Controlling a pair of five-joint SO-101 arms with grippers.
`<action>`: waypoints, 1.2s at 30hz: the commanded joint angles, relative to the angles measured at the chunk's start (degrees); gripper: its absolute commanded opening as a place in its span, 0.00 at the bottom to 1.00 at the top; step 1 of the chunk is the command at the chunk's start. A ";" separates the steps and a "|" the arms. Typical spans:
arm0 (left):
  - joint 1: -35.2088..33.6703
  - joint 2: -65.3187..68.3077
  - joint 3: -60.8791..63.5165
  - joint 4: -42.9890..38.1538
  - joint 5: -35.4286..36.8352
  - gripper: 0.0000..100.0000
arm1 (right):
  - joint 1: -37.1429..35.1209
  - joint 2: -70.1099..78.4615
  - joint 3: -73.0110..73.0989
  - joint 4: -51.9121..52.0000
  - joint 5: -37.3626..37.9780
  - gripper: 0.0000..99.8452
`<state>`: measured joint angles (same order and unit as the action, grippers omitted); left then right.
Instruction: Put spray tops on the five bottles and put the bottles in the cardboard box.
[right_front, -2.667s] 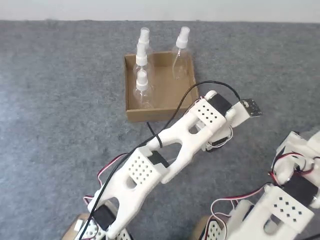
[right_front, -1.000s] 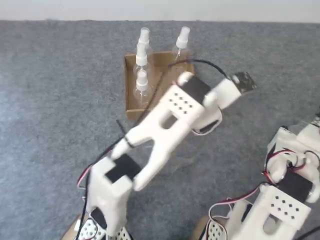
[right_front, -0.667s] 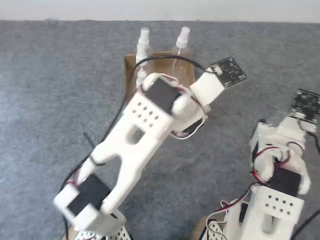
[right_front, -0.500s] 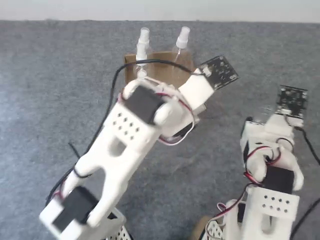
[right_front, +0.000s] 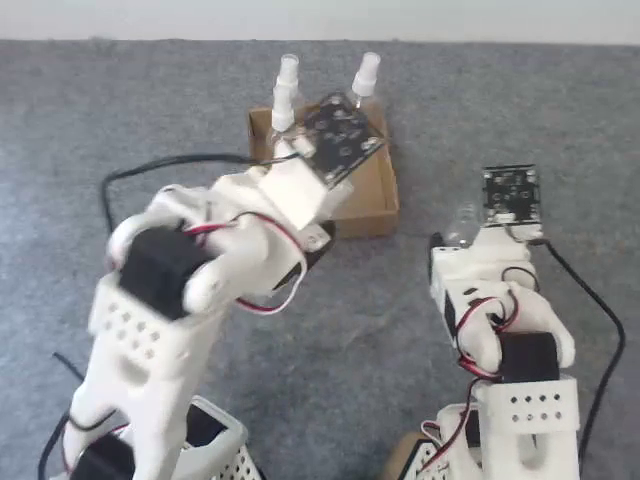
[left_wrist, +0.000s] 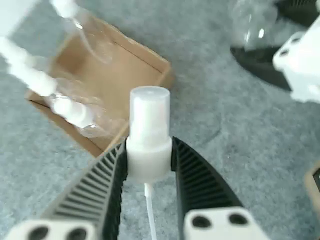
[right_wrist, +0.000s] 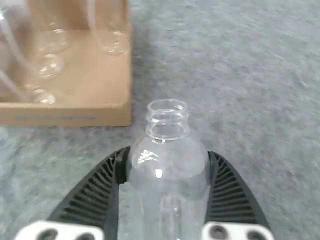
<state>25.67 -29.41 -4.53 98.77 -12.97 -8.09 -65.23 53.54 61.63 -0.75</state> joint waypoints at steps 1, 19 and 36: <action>-2.81 -6.33 -0.31 -2.11 3.87 0.03 | -6.37 -2.07 -4.75 -0.66 1.14 0.10; -9.05 -23.82 3.21 -6.51 8.35 0.03 | -20.62 -4.26 -4.40 -10.77 1.14 0.10; -14.15 -49.23 27.91 -30.59 18.99 0.03 | -30.02 -8.31 5.27 -23.52 1.23 0.10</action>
<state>14.95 -75.21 21.41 73.63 2.33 -34.64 -73.93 56.00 46.07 -0.75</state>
